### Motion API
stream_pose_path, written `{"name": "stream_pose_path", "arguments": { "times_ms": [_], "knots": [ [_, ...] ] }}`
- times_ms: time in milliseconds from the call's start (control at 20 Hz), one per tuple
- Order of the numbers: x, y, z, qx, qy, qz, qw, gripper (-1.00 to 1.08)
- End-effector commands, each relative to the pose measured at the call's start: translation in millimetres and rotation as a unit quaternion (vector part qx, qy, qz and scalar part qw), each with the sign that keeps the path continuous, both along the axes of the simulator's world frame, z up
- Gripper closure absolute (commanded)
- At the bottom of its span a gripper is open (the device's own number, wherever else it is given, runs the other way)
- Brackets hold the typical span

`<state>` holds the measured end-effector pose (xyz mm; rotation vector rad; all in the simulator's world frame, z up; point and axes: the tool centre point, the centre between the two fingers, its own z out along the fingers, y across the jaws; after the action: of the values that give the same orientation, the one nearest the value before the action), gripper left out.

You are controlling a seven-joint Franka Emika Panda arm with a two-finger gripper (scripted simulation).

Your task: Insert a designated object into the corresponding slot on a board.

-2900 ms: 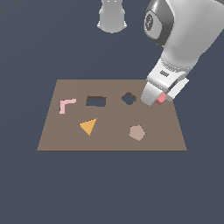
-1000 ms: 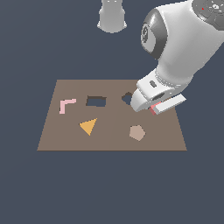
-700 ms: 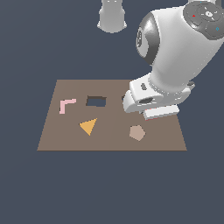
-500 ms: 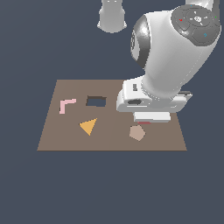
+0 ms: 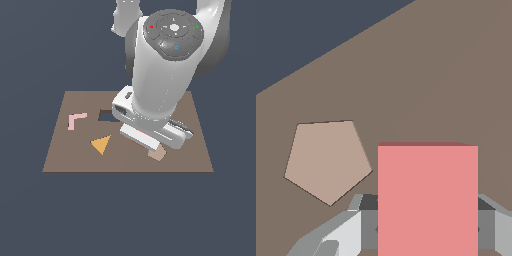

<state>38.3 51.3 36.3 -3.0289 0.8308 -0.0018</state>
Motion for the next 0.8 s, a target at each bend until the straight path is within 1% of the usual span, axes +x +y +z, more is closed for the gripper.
{"name": "stream_pose_path", "arguments": {
  "times_ms": [0,150,300,500,750],
  "knots": [
    [-0.4,-16.9,0.9,0.000,0.000,-0.066,0.9978,1.08],
    [-4.9,-36.8,1.5,0.000,0.000,-0.144,0.9896,1.08],
    [-12.6,-56.0,2.1,0.000,0.000,-0.222,0.9752,1.08],
    [-26.0,-77.0,2.8,0.000,0.000,-0.313,0.9498,1.08],
    [-43.7,-95.1,3.4,0.001,0.000,-0.402,0.9156,1.08]
  ]
}}
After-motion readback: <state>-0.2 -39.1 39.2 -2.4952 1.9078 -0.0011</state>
